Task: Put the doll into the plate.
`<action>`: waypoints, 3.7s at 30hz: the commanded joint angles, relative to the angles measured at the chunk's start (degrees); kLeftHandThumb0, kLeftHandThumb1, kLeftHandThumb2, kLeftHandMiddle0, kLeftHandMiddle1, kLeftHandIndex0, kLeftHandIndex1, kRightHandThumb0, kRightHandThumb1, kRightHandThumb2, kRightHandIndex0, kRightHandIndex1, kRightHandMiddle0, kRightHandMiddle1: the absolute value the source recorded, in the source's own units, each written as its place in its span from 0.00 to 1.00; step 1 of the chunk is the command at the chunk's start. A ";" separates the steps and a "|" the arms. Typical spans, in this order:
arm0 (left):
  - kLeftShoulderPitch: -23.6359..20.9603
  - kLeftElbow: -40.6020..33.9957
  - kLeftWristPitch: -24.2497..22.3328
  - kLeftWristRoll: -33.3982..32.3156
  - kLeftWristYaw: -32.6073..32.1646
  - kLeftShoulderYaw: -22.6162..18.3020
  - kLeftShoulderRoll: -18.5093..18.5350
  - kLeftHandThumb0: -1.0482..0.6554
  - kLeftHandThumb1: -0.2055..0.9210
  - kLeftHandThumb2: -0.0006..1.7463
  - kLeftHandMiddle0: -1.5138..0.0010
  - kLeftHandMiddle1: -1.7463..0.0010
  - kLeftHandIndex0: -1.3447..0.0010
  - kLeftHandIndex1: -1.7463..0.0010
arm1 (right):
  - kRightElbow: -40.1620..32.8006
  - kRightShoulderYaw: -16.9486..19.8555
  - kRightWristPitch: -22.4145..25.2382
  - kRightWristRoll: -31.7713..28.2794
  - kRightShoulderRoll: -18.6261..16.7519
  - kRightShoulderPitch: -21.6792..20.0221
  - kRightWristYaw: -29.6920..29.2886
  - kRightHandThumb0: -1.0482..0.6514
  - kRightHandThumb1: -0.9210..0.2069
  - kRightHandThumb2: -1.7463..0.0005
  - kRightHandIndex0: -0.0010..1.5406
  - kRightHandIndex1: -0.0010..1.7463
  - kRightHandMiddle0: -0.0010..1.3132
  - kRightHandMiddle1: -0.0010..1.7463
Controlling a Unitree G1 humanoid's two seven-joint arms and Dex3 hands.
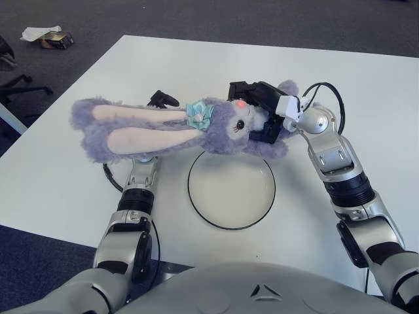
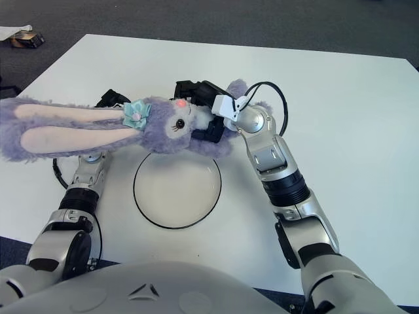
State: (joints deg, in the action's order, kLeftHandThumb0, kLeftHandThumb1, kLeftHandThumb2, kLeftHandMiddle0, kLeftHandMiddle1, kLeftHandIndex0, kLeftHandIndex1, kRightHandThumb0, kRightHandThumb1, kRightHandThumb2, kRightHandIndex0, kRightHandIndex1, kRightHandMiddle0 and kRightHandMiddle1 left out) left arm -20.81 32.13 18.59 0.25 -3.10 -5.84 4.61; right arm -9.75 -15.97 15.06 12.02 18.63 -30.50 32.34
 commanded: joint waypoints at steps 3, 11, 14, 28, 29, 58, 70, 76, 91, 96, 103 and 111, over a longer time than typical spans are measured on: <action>4.12 2.73 -1.56 -0.09 0.37 0.57 -1.25 0.61 0.37 0.83 0.62 0.00 0.58 0.00 | -0.11 -0.28 -0.36 -0.48 -0.15 0.49 -0.02 0.62 0.89 0.01 0.61 0.94 0.52 1.00; 4.13 2.91 -1.43 0.02 0.49 0.59 -1.06 0.61 0.37 0.83 0.62 0.00 0.58 0.00 | -2.14 -1.00 -1.30 1.79 0.23 0.95 -1.48 0.62 0.89 0.00 0.61 0.94 0.52 1.00; 4.02 3.44 -1.07 -0.07 0.76 0.52 -0.91 0.61 0.37 0.82 0.62 0.00 0.58 0.00 | -2.85 -1.10 -2.04 2.94 0.41 0.68 -2.39 0.62 0.89 0.00 0.61 0.94 0.52 1.00; 3.95 3.38 -1.41 -0.21 0.91 0.42 -0.96 0.61 0.38 0.82 0.62 0.00 0.58 0.00 | -8.56 0.55 1.77 4.55 0.45 -0.97 -2.98 0.62 0.88 0.01 0.61 0.95 0.51 1.00; 3.86 3.49 -1.47 -0.24 0.95 0.39 -0.93 0.61 0.38 0.82 0.62 0.00 0.58 0.00 | -9.22 0.65 2.50 4.51 0.44 -1.11 -2.85 0.62 0.88 0.01 0.61 0.95 0.51 1.00; 2.01 7.29 0.24 -0.36 1.76 0.07 -0.34 0.61 0.38 0.82 0.63 0.00 0.59 0.00 | -14.16 2.81 5.15 2.17 0.89 -4.68 -1.27 0.62 0.88 0.01 0.60 0.97 0.50 1.00; 2.05 6.77 -1.29 -0.27 1.92 0.03 -0.23 0.61 0.38 0.82 0.62 0.00 0.59 0.00 | -18.82 2.19 12.09 -1.16 1.17 -2.84 1.58 0.62 0.88 0.00 0.60 0.97 0.51 1.00; 2.07 6.26 -1.96 -0.59 2.26 0.01 -0.43 0.61 0.37 0.83 0.62 0.00 0.58 0.00 | -20.83 1.59 16.33 -2.84 1.36 -2.14 3.19 0.62 0.88 0.00 0.60 0.97 0.51 1.00; 2.21 4.74 -5.39 -0.41 1.63 -0.08 -0.63 0.61 0.34 0.85 0.60 0.00 0.56 0.00 | -22.26 -1.37 14.86 -2.60 4.90 0.20 5.23 0.62 0.89 0.00 0.60 0.96 0.52 1.00; 1.97 4.90 -6.21 -0.40 1.70 -0.18 -0.40 0.61 0.34 0.85 0.60 0.00 0.56 0.00 | -22.36 -1.99 13.35 -2.48 5.65 0.91 5.24 0.62 0.88 0.00 0.60 0.97 0.51 1.00; 1.48 5.82 -5.99 -0.08 1.07 -0.32 -0.34 0.61 0.34 0.85 0.60 0.00 0.56 0.00 | -22.19 -2.29 12.34 -2.51 6.10 1.38 5.33 0.62 0.88 0.00 0.60 0.97 0.51 1.00; 0.96 7.34 -4.71 0.12 0.87 -0.31 -0.24 0.61 0.34 0.85 0.60 0.00 0.56 0.00 | -22.47 -2.91 12.56 -1.88 6.74 1.61 5.70 0.62 0.88 0.00 0.59 0.99 0.51 1.00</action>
State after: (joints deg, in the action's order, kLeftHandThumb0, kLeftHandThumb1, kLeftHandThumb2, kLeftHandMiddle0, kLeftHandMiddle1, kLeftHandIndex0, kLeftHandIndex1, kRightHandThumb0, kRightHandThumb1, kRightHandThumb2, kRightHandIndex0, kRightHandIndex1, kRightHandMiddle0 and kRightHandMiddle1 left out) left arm -23.38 35.48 16.07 0.38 -1.93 -6.31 5.04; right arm -31.35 -18.68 28.02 9.93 24.56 -28.94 37.74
